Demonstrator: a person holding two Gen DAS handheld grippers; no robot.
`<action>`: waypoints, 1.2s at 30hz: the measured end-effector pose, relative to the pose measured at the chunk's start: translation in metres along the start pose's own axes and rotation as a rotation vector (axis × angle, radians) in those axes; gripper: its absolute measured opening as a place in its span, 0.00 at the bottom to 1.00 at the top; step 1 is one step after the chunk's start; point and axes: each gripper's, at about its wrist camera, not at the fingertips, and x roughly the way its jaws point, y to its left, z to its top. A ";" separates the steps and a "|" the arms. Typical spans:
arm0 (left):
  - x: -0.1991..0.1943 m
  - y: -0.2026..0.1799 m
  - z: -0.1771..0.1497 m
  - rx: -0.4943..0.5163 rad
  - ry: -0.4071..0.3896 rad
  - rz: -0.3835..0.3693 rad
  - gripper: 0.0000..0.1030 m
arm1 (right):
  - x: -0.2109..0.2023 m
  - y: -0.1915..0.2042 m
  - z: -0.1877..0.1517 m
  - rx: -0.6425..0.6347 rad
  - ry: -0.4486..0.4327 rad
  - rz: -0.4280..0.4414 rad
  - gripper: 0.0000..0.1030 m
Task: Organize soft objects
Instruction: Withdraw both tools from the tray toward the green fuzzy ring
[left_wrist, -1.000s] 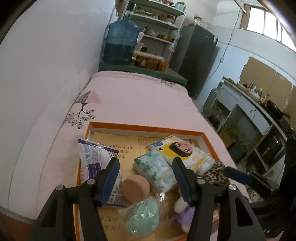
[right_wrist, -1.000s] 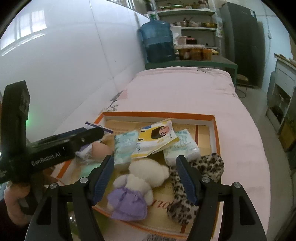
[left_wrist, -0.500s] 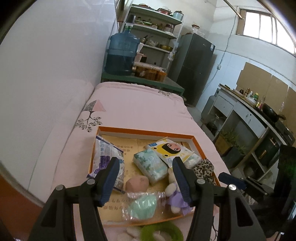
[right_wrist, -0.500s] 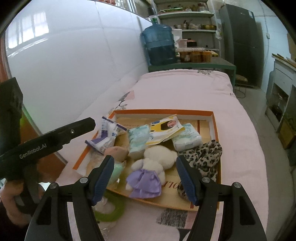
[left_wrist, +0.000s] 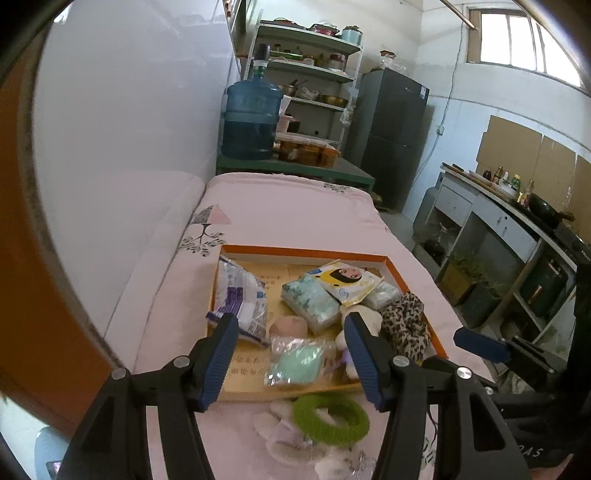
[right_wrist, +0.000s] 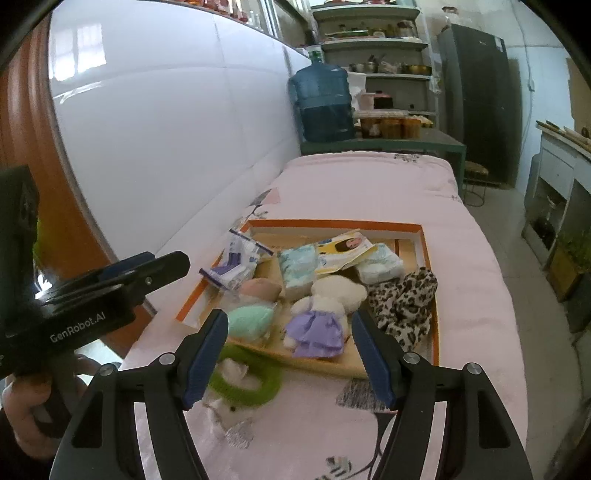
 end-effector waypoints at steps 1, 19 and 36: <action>-0.004 0.001 -0.002 0.000 -0.003 0.001 0.58 | -0.003 0.003 -0.003 -0.001 0.003 0.000 0.69; -0.050 0.002 -0.028 0.001 -0.029 0.032 0.58 | -0.040 0.021 -0.029 -0.020 0.014 -0.008 0.69; -0.075 -0.002 -0.054 0.023 -0.031 0.036 0.58 | -0.055 0.035 -0.055 -0.017 0.040 0.022 0.69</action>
